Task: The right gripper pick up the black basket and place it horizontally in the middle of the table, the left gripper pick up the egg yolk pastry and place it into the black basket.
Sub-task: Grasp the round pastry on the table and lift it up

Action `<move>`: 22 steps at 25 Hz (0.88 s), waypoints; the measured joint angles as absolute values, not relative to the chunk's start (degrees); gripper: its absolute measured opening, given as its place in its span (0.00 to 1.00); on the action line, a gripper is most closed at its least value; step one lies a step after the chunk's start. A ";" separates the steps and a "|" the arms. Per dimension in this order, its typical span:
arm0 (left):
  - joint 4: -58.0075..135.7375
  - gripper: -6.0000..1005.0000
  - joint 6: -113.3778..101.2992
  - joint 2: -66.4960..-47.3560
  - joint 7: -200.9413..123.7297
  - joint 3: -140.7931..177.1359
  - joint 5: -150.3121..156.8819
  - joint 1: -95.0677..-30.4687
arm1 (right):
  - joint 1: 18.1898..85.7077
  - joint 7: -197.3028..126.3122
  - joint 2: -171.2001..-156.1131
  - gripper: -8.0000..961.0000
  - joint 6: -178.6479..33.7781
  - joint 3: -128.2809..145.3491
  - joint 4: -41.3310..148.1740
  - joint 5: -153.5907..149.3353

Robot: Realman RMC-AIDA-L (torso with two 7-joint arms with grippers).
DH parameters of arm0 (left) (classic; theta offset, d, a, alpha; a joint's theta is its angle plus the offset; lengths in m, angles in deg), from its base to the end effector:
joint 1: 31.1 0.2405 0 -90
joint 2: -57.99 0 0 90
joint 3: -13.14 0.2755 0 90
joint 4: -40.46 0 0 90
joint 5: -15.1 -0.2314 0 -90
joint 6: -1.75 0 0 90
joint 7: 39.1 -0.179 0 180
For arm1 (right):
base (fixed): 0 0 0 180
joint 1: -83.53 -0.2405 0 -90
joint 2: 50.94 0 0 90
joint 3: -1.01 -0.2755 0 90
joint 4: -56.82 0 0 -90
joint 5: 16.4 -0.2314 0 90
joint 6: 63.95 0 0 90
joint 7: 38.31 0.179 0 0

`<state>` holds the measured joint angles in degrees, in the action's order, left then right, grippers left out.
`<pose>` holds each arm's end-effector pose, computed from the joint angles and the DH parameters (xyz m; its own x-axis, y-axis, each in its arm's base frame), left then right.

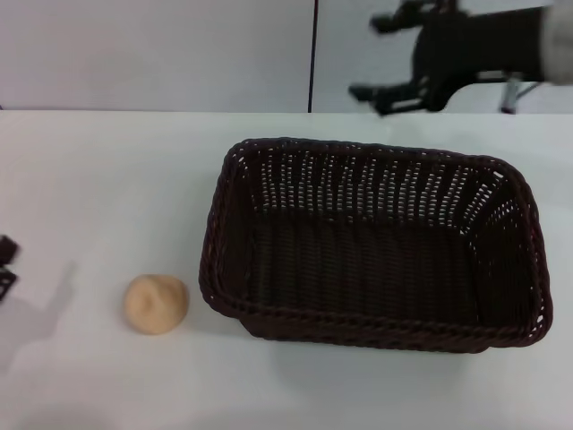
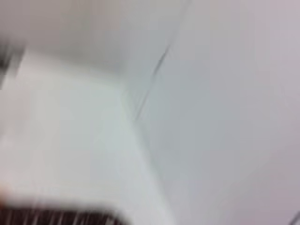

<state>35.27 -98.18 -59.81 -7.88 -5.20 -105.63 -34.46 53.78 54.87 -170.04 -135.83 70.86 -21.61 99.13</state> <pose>-0.4077 0.1906 -0.0029 0.5661 -0.0414 0.8233 0.7780 -0.3033 -0.5502 0.1347 0.4261 -0.0021 0.9773 0.1412 -0.1578 0.0486 -0.8750 -0.4817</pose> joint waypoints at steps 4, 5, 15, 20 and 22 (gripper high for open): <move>30.64 0.81 -96.85 -59.91 -6.22 3.57 -105.62 -36.47 | 68.00 50.02 -170.14 0.84 -129.86 71.22 -23.85 74.62; 30.26 0.81 -95.71 -59.92 -6.47 5.17 -105.63 -36.73 | 71.18 47.45 -170.19 0.84 -129.83 71.43 -22.57 68.13; 28.62 0.81 -90.60 -60.03 -6.98 15.79 -105.60 -38.14 | 83.95 19.97 -170.48 0.84 -148.90 72.27 4.38 23.45; 28.93 0.81 -90.60 -60.18 -6.90 19.07 -105.57 -38.34 | 83.82 17.29 -170.37 0.84 -154.52 71.34 14.73 17.09; 29.79 0.81 -90.41 -60.23 -6.81 20.65 -105.57 -38.54 | 83.73 17.15 -170.33 0.84 -155.97 70.76 17.34 16.70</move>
